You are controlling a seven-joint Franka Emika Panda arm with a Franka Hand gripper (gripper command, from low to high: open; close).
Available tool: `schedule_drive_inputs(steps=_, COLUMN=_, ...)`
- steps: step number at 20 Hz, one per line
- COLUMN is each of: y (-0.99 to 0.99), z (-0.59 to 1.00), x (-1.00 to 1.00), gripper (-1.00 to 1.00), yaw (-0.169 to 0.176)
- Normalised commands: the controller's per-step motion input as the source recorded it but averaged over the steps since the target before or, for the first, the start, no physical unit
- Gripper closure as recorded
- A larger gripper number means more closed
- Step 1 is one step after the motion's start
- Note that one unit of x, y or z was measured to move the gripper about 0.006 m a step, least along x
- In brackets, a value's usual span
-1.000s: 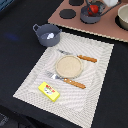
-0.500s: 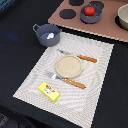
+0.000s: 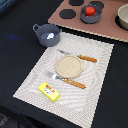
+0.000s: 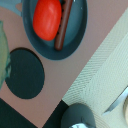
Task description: Interact with the objects in diverse but meaningful ways.
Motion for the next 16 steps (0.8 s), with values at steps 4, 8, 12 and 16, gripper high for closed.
schedule_drive_inputs(steps=4, y=-0.91, z=-0.21, x=0.08, gripper=-1.0, yaw=-0.031)
schedule_drive_inputs(steps=8, y=-0.97, z=-0.3, x=0.26, gripper=-1.0, yaw=0.0)
schedule_drive_inputs(steps=12, y=-0.98, z=-0.22, x=0.31, gripper=-1.0, yaw=0.0)
schedule_drive_inputs(steps=16, y=-0.98, z=-0.17, x=0.3, gripper=-1.0, yaw=0.0)
